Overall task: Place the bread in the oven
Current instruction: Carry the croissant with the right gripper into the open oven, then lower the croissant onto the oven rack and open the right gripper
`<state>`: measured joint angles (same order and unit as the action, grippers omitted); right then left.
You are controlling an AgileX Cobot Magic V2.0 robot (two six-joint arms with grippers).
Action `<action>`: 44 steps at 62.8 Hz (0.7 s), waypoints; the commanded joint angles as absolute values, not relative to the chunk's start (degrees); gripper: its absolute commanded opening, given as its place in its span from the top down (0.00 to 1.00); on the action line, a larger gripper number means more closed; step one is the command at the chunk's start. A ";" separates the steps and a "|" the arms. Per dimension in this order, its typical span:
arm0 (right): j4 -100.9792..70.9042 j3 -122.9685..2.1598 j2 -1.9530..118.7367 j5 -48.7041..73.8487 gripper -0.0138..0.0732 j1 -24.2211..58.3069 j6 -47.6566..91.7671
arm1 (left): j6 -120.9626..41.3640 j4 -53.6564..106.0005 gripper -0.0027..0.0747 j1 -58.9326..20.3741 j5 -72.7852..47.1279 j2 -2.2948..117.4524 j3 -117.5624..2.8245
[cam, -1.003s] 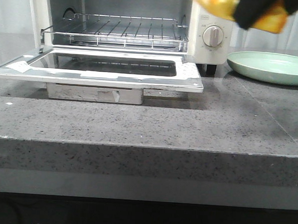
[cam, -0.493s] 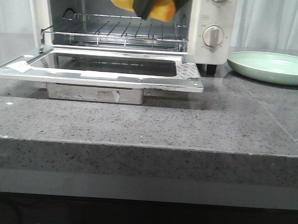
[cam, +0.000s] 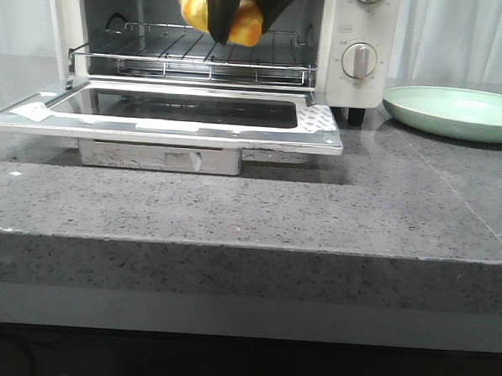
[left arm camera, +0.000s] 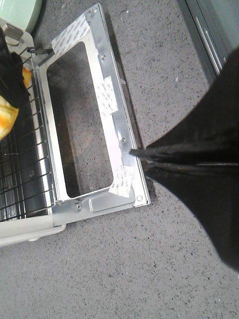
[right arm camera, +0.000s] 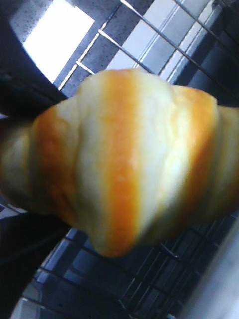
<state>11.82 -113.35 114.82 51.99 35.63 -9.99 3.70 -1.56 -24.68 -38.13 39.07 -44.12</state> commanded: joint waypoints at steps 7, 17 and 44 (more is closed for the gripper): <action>13.54 -116.33 112.96 50.11 0.36 35.55 -11.32 | 4.17 -1.12 0.99 -24.51 -34.02 38.99 -45.67; 13.49 -116.51 112.77 50.78 0.22 35.55 -11.74 | 4.17 -1.12 0.99 -24.51 -34.02 38.99 -45.67; 12.15 -111.40 104.86 53.50 0.22 35.55 -11.74 | 4.17 -1.12 0.99 -24.51 -34.02 38.99 -45.67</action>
<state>11.46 -112.68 111.20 56.74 35.63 -11.67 3.70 -1.56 -24.68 -38.13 39.07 -44.12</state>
